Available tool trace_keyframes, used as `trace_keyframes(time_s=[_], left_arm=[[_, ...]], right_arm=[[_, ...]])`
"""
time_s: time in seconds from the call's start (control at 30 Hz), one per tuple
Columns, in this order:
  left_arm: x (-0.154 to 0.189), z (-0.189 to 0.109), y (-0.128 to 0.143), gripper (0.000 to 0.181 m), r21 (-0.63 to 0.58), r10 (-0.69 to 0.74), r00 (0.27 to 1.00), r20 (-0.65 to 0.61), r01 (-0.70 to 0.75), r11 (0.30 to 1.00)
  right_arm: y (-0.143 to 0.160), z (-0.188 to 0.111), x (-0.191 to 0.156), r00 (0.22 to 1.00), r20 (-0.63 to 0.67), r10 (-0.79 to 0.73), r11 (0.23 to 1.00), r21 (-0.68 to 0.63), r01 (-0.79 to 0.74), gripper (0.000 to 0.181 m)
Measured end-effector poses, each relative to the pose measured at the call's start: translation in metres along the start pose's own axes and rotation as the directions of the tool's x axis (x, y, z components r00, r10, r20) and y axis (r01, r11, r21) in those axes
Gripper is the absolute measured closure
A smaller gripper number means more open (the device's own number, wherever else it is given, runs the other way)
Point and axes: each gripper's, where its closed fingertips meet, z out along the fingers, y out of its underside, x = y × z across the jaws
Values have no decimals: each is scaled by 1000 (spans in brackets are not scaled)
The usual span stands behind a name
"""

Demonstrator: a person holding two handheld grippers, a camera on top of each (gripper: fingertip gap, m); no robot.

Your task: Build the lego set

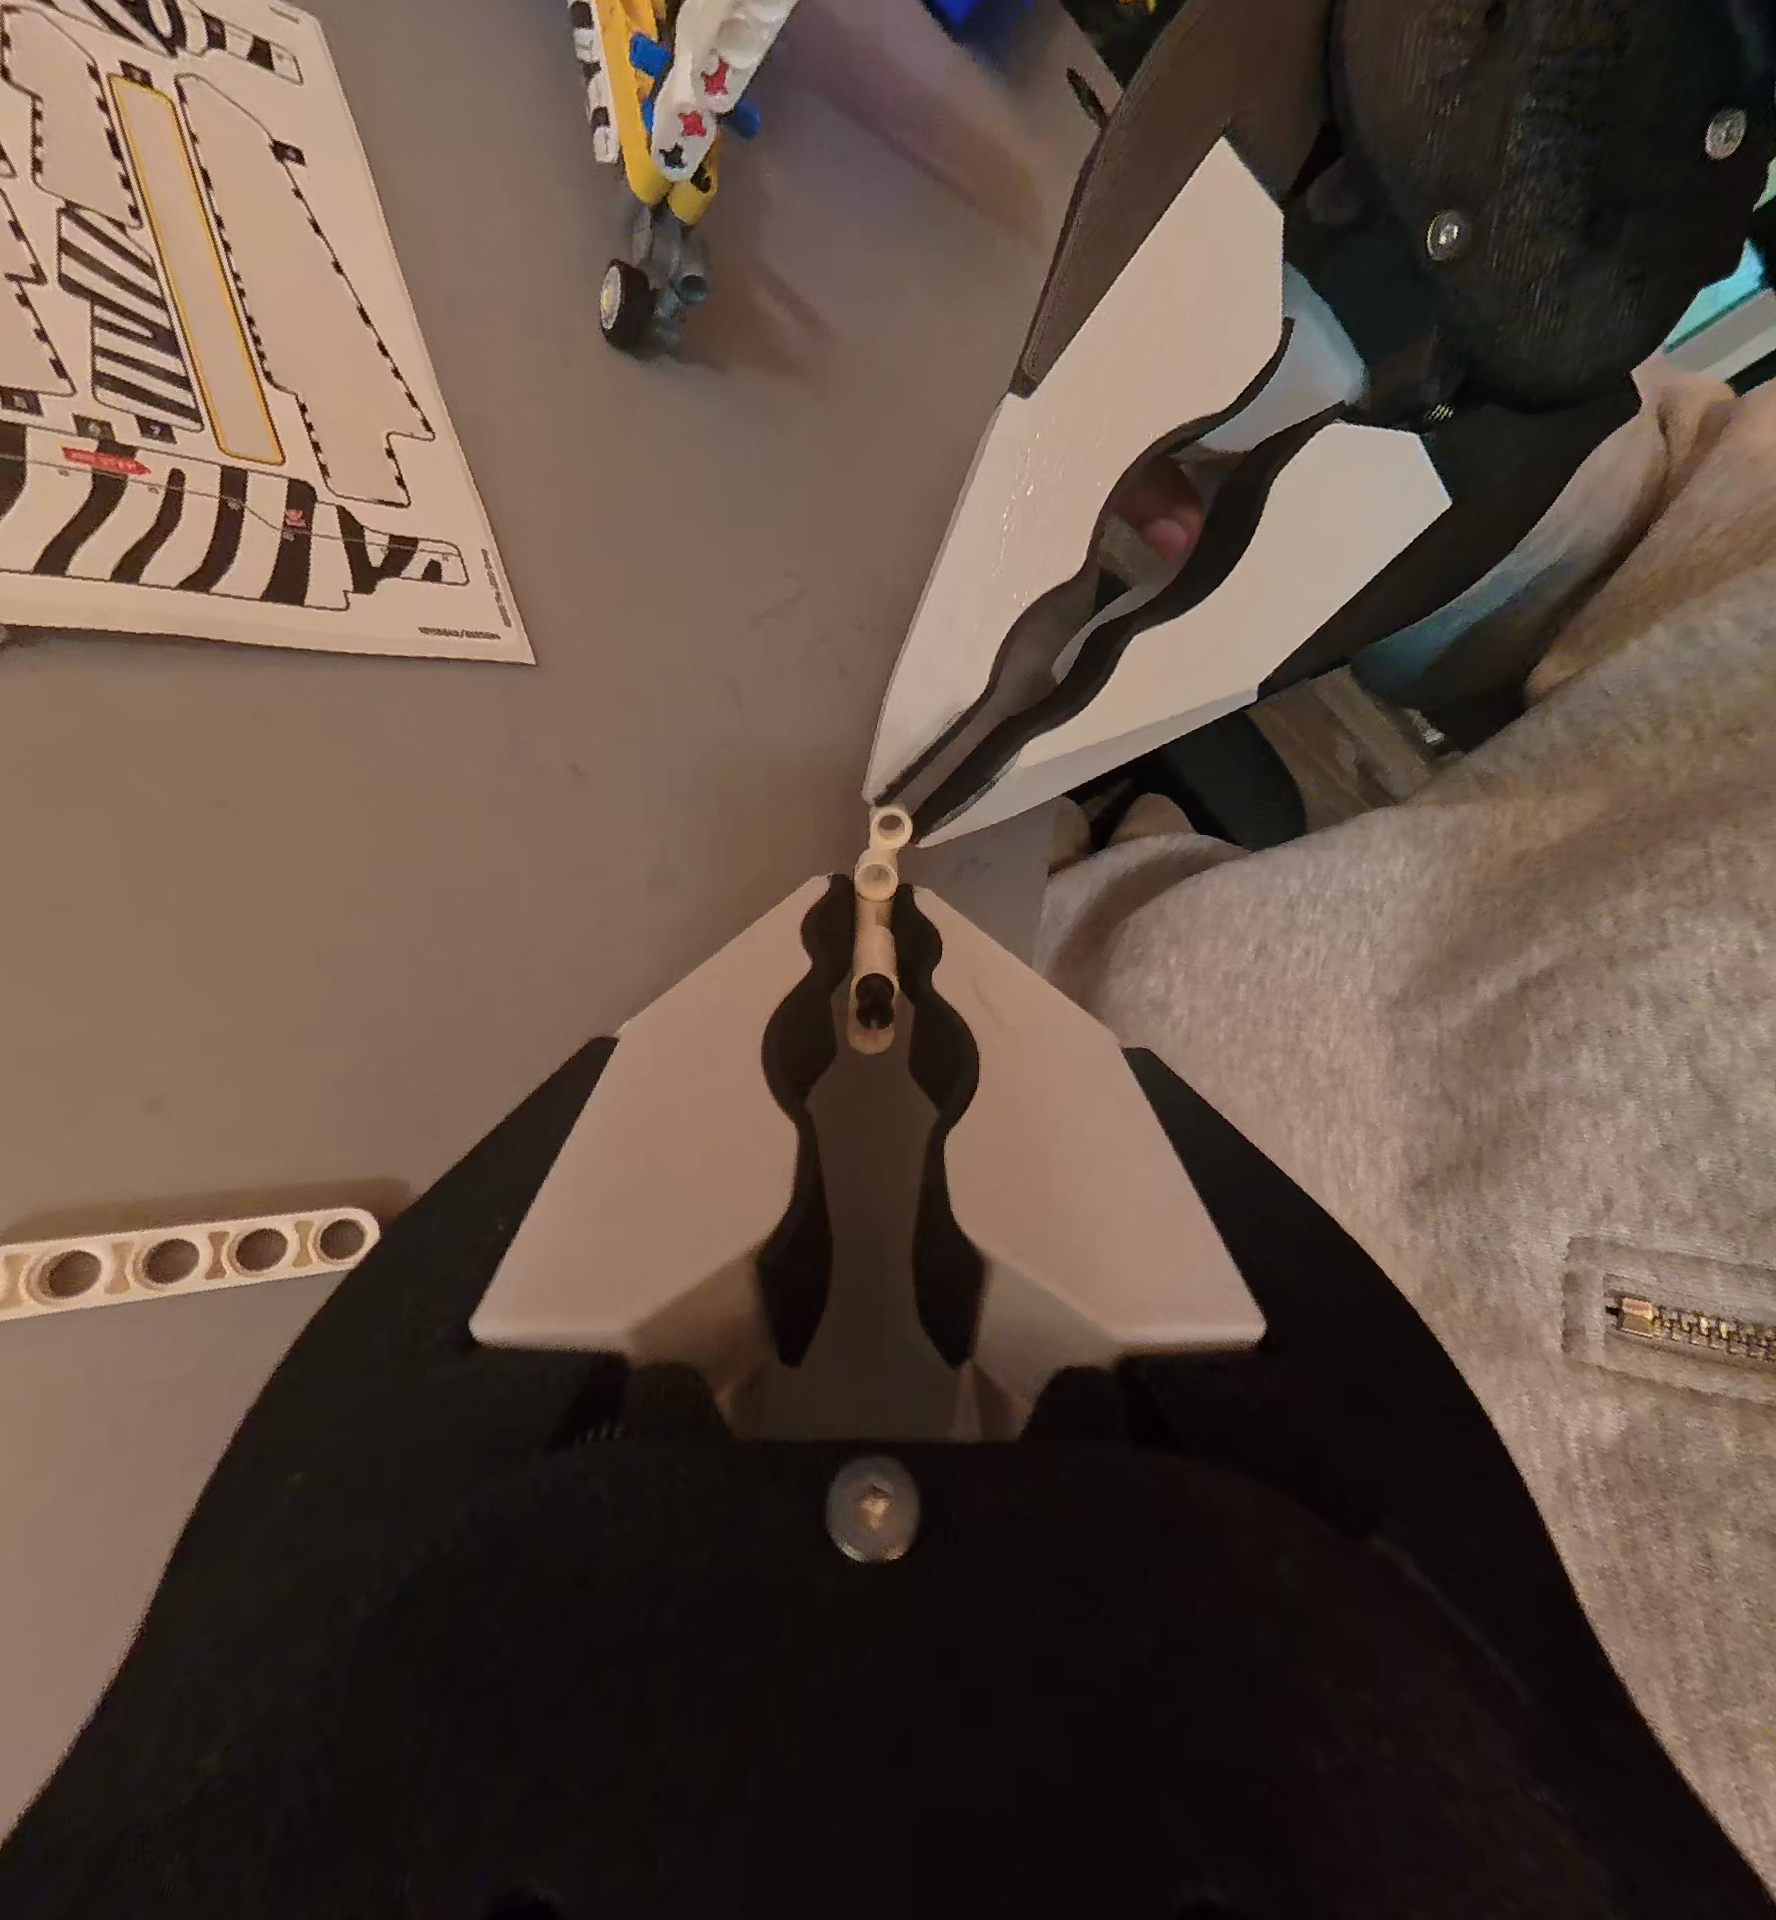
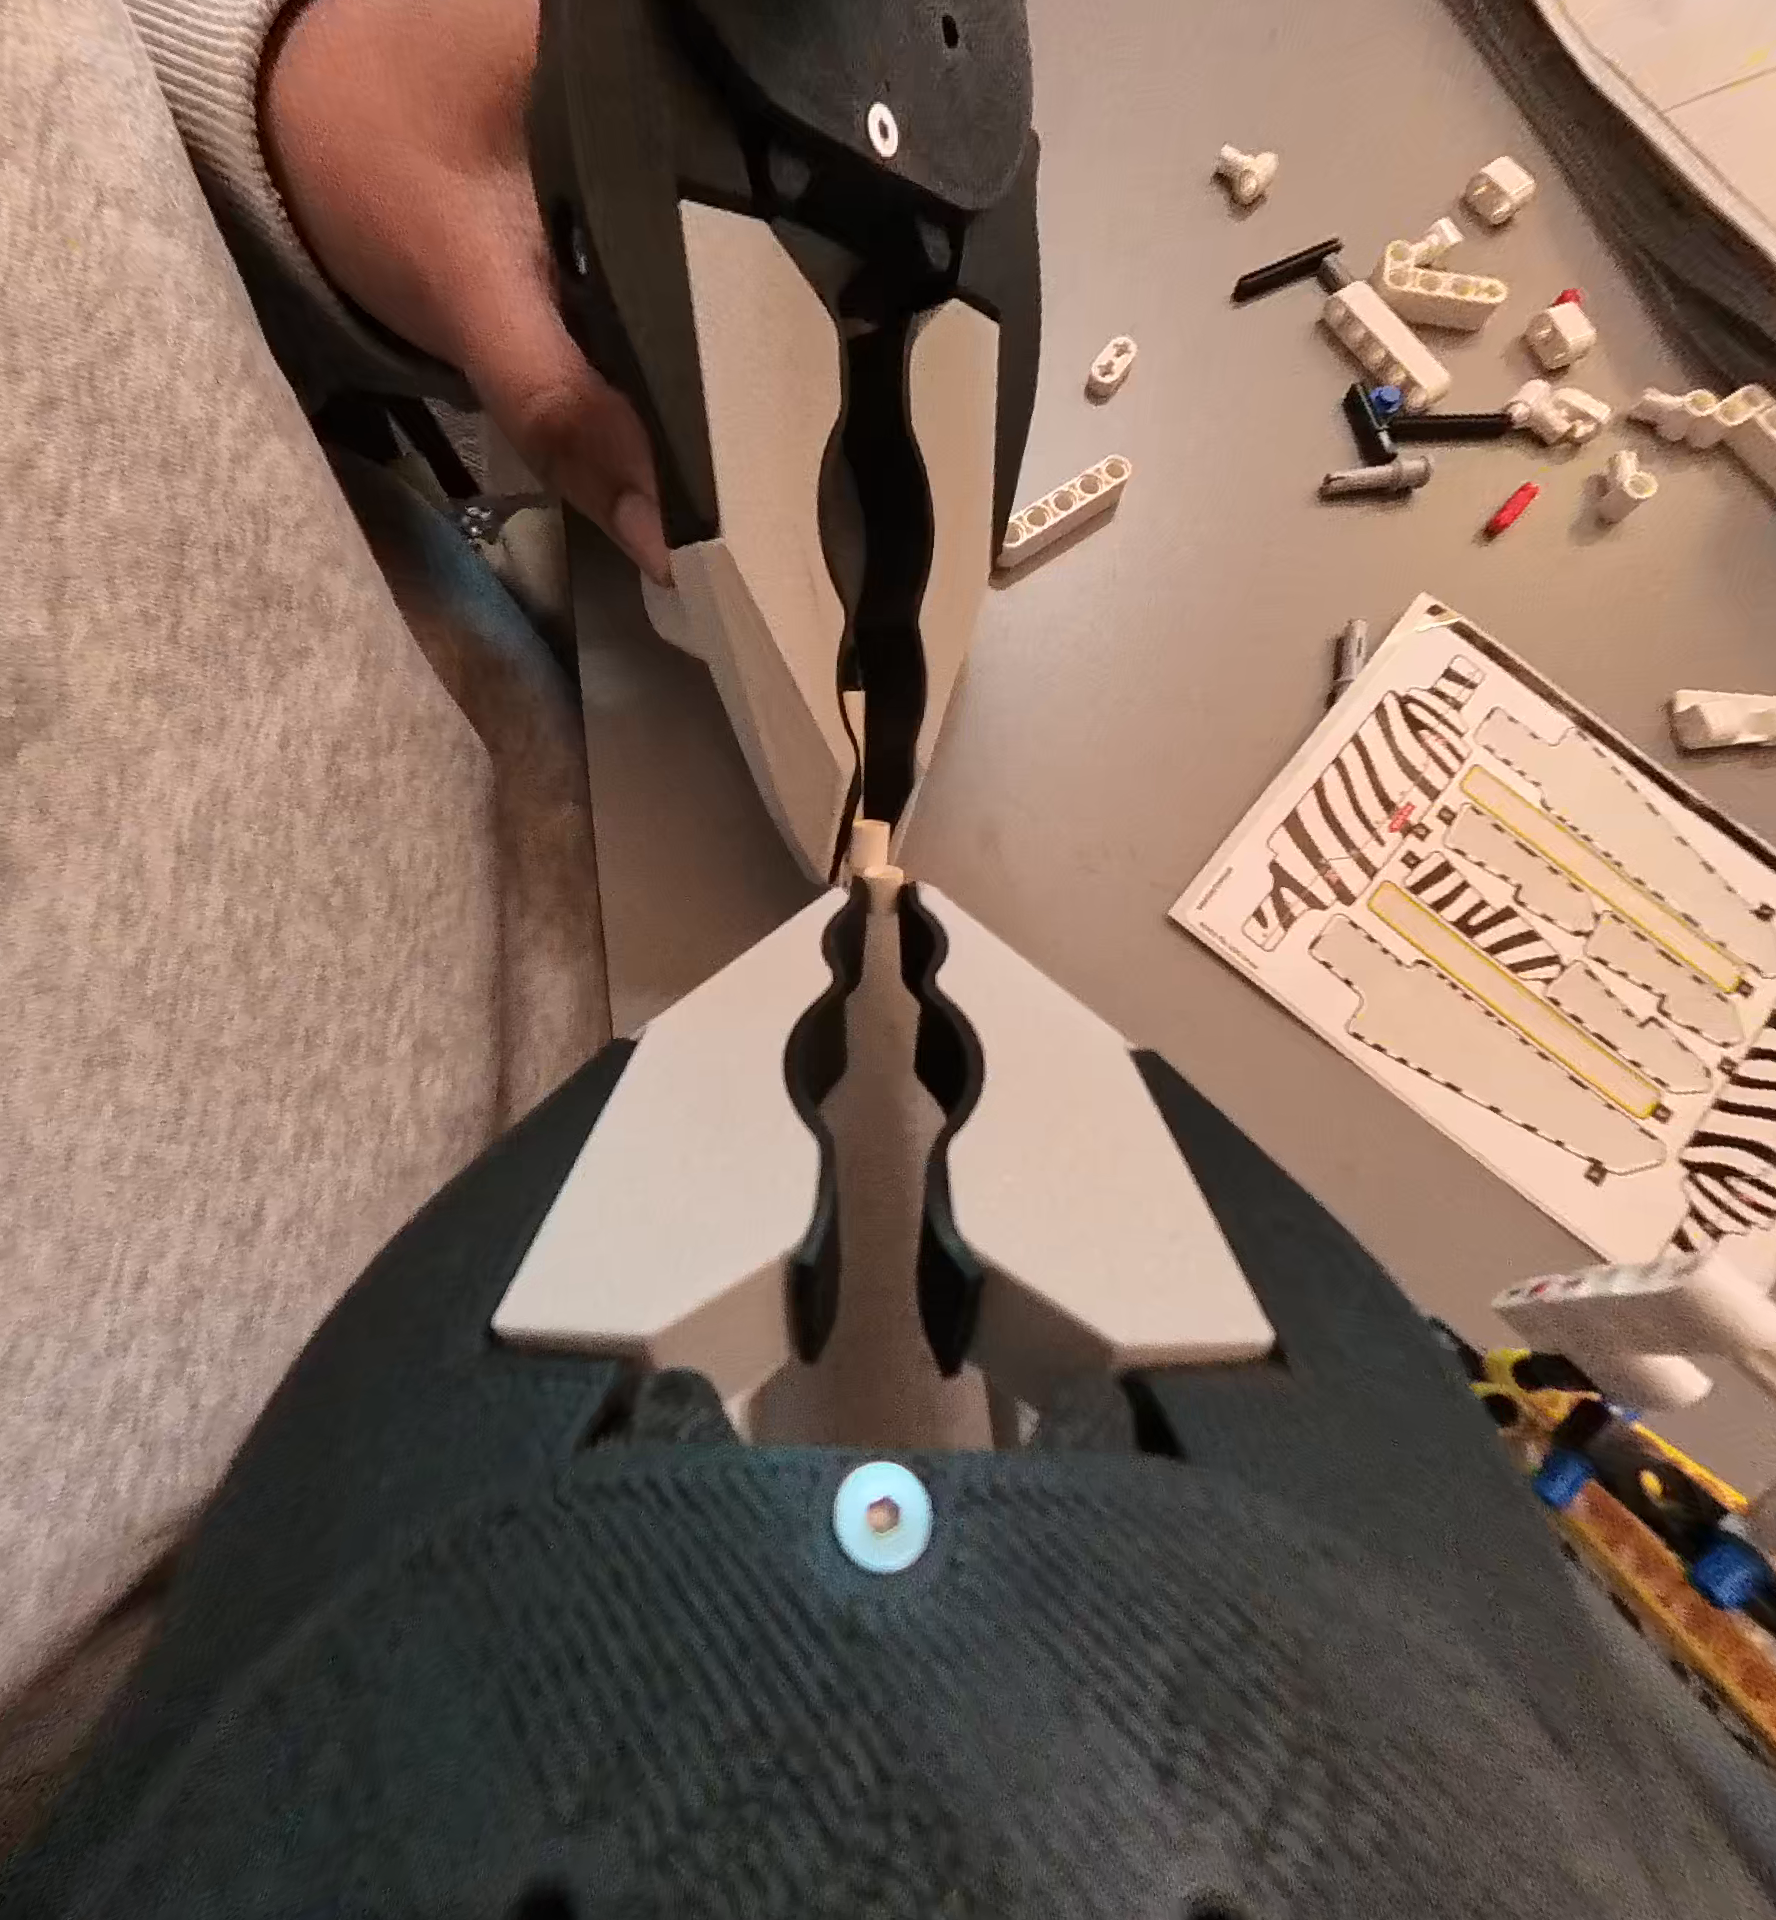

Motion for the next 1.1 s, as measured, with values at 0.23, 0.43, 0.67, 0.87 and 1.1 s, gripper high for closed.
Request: trace_keyframes(time_s=[0.23,0.43,0.67,0.87,1.1], left_arm=[[-4,4,6,177,-45,-3,999,32,4,999],[-5,4,6,176,-45,-28,1000,14,29,999],[-5,4,6,177,-45,-50,999,-2,50,998],[-5,4,6,176,-45,-52,999,-2,52,998],[-3,5,8,176,-56,-34,999,-3,33,998]], right_arm=[[7,7,-1,994,93,63,998,13,-65,177],[6,7,0,983,156,92,993,58,-102,177],[6,7,-1,978,190,86,987,118,-109,177],[10,9,0,973,218,79,988,111,-105,176],[18,17,1,981,185,53,997,48,-63,181]])
